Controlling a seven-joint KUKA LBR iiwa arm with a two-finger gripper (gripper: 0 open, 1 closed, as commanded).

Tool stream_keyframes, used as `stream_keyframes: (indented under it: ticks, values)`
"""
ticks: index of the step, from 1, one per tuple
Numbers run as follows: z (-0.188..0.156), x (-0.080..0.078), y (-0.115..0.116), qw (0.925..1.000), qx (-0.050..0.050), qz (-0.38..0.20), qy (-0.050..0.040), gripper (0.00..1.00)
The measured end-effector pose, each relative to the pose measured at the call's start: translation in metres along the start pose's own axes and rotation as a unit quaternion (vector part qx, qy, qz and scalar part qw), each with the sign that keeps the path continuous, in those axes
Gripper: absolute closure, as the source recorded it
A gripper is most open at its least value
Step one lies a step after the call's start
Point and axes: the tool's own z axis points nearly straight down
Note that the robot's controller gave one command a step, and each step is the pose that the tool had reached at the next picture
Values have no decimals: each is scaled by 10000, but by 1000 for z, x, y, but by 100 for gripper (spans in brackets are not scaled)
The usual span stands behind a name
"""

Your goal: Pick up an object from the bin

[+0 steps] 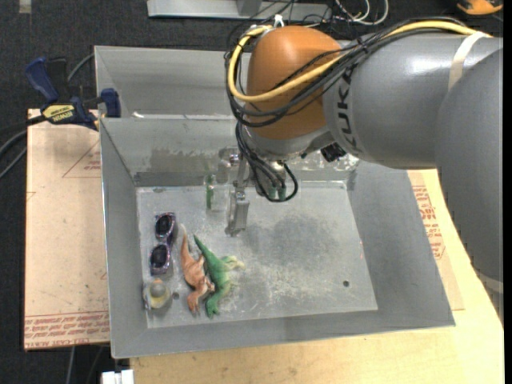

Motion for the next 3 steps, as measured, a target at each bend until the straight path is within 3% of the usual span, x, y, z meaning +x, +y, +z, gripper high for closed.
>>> stream_keyframes:
  ticks: [1,2,3]
  values:
    - [-5,-2,-1,10000,-4,17,-37,0]
    - [84,69,18,9985,-3,-552,11,0]
    - [114,43,45,9997,-11,-221,-36,0]
